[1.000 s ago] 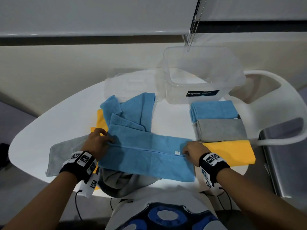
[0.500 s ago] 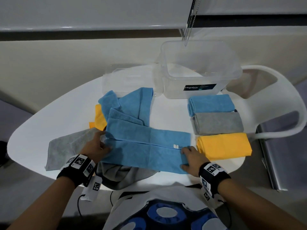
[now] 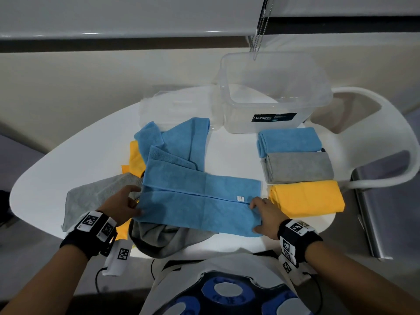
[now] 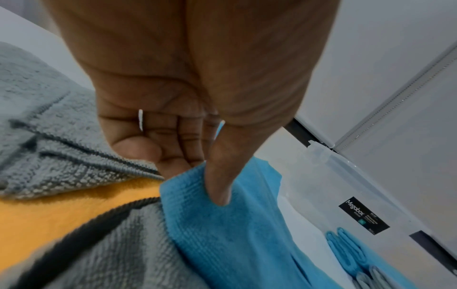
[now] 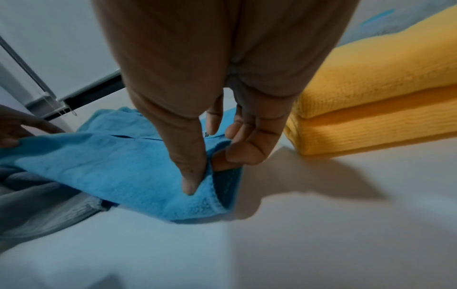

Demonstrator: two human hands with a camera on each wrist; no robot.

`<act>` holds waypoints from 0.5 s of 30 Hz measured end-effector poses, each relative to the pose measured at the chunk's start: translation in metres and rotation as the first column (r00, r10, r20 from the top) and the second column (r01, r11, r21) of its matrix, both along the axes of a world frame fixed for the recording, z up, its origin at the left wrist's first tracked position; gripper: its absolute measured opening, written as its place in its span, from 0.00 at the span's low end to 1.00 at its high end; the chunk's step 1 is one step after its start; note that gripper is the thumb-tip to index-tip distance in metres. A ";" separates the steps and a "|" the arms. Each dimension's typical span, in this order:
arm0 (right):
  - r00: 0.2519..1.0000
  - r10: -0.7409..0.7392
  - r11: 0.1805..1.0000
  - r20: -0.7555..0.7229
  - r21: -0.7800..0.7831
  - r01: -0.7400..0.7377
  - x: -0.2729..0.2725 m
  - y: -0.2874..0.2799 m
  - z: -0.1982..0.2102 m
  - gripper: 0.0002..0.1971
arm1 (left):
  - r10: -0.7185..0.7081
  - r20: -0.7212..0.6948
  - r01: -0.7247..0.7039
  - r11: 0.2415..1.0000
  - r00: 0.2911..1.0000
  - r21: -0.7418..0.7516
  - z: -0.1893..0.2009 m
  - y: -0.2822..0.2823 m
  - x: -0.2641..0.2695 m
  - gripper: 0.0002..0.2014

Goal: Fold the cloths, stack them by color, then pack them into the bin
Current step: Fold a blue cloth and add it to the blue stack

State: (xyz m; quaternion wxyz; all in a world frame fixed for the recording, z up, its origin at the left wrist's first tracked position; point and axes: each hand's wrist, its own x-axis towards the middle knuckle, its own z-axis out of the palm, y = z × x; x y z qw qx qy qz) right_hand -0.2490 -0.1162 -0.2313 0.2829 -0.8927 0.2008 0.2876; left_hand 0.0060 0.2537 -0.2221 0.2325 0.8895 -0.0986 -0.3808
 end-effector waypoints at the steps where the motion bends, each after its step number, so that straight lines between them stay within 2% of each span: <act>1: 1.000 0.013 1.000 -0.008 -0.001 -0.013 -0.001 -0.001 0.000 0.30 | 0.000 -0.005 0.000 1.000 1.000 -0.014 -0.001 0.003 0.002 0.35; 7: 0.991 0.111 0.994 -0.071 0.003 -0.111 -0.004 -0.004 0.001 0.31 | -0.048 -0.051 0.048 0.999 0.998 -0.006 0.003 0.012 0.005 0.31; 12: 0.989 0.131 0.991 -0.070 -0.009 -0.132 0.002 -0.002 0.001 0.31 | -0.110 -0.009 0.111 0.992 0.994 0.054 0.008 0.005 0.007 0.28; 15: 0.984 0.155 0.988 -0.091 0.005 -0.155 0.006 -0.004 0.004 0.30 | -0.117 0.033 0.114 0.990 0.993 0.081 0.014 -0.003 0.005 0.22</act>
